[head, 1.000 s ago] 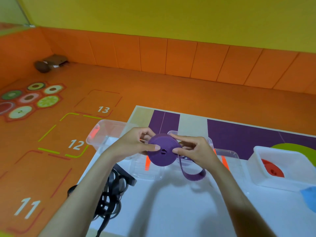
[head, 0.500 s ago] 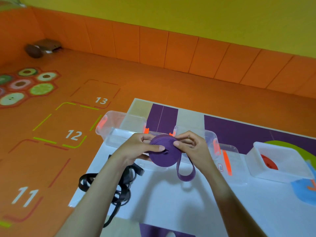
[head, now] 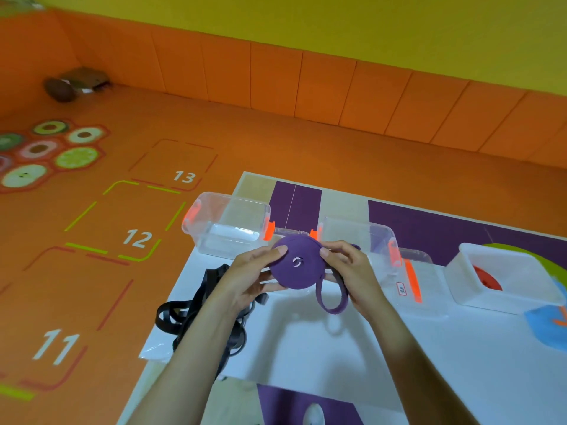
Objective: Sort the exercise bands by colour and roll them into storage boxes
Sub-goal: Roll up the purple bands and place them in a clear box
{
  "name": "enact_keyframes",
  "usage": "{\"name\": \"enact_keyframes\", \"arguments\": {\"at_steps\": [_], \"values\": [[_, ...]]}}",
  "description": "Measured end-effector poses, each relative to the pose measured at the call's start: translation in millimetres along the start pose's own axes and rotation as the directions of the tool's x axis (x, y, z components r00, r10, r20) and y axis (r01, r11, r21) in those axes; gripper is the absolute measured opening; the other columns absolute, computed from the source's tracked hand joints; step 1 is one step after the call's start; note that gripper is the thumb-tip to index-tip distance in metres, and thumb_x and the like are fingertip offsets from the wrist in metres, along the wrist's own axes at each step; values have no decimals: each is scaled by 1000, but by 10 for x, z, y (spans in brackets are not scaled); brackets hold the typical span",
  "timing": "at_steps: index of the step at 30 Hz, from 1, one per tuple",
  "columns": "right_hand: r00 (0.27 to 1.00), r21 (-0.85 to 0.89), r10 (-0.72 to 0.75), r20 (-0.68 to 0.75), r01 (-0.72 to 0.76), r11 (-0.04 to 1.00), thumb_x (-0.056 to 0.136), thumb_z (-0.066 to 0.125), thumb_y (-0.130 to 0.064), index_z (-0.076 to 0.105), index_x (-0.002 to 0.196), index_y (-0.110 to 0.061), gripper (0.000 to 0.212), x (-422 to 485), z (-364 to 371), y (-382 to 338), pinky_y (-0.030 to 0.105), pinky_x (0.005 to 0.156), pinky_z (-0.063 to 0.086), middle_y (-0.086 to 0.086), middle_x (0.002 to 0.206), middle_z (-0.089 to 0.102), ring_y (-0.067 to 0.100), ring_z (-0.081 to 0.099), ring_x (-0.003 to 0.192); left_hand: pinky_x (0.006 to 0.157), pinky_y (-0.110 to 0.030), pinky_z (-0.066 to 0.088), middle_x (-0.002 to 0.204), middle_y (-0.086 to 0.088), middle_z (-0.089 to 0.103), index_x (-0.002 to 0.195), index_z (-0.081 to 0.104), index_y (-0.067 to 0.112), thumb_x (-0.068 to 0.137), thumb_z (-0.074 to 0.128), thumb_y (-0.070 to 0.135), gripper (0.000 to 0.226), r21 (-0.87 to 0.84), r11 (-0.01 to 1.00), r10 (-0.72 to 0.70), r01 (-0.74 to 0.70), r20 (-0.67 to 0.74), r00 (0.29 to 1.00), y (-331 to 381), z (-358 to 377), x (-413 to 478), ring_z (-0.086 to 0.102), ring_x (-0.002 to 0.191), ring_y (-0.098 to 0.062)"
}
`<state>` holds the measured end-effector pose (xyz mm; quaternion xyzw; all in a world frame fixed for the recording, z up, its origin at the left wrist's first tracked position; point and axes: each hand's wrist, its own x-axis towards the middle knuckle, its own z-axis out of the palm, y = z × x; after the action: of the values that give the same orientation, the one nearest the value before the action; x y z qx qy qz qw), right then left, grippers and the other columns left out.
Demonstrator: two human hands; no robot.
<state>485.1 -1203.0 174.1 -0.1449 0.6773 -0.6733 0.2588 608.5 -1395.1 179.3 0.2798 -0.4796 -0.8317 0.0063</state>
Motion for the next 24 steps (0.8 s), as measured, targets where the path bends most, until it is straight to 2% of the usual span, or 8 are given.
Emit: {"name": "enact_keyframes", "arguments": {"at_steps": [4, 8, 10, 13, 15, 17, 20, 24], "values": [[999, 150, 39, 36, -44, 988, 107, 55, -19, 69, 135, -17, 31, 8, -27, 167, 46, 90, 62, 6, 127, 74, 22, 72, 114, 78, -44, 64, 107, -11, 78, 118, 76, 5, 88, 81, 27, 38, -121, 993, 8, -12, -35, 999, -115, 139, 109, 77, 94, -26], [987, 226, 82, -135, -50, 973, 102, 65, -21, 72, 125, -11, 26, 128, -204, 339, 44, 87, 61, 11, 115, 77, 27, 74, 102, 86, -48, 64, 118, -16, 77, 118, 72, 2, 97, 75, 25, 31, -161, 987, -27, 20, -44, 999, -328, 373, 302, 76, 107, -32], [974, 189, 116, -197, -78, 979, 98, 70, -22, 73, 114, -8, 22, 229, -398, 398, 42, 80, 62, 17, 105, 77, 27, 72, 92, 91, -45, 62, 121, -17, 76, 116, 70, 8, 97, 75, 28, 28, -35, 999, -41, 39, -37, 998, -356, 425, 436, 75, 108, -31], [981, 75, 120, -152, -110, 991, 98, 71, -18, 73, 107, -5, 16, 400, -737, 406, 38, 72, 62, 15, 98, 77, 23, 72, 85, 94, -39, 60, 114, -6, 79, 118, 72, 21, 95, 75, 45, 33, 274, 958, -89, 86, -2, 996, -201, 501, 693, 75, 98, -20], [992, -5, 108, -71, -109, 994, 97, 72, -14, 73, 106, -4, 13, 518, -938, 370, 35, 69, 62, 14, 97, 78, 21, 73, 84, 91, -37, 61, 104, 0, 79, 111, 75, 24, 93, 72, 57, 38, 452, 883, -159, 126, 35, 987, -74, 642, 876, 75, 93, -17], [992, -74, 125, 12, -124, 990, 96, 74, -13, 73, 105, -5, 12, 652, -1115, 353, 33, 68, 62, 15, 97, 78, 21, 75, 84, 80, -33, 62, 93, 1, 77, 102, 75, 21, 93, 73, 55, 35, 577, 806, -188, 131, 40, 981, -11, 828, 1062, 74, 82, -15], [992, -52, 126, -4, -126, 991, 96, 74, -12, 73, 102, -3, 11, 859, -1327, 396, 32, 69, 62, 15, 95, 78, 22, 74, 83, 69, -32, 61, 84, 1, 73, 94, 71, 20, 94, 76, 46, 27, 572, 807, -186, 146, 12, 982, -5, 1069, 1316, 70, 71, -15], [990, 104, 120, -73, -112, 988, 104, 61, -13, 77, 114, -6, 20, 1000, -1513, 557, 28, 73, 60, 5, 106, 79, 16, 74, 90, 69, -36, 63, 84, -1, 73, 87, 67, 20, 93, 78, 42, 25, 426, 887, -172, 177, -51, 984, -179, 1270, 1579, 72, 76, -23]]}}
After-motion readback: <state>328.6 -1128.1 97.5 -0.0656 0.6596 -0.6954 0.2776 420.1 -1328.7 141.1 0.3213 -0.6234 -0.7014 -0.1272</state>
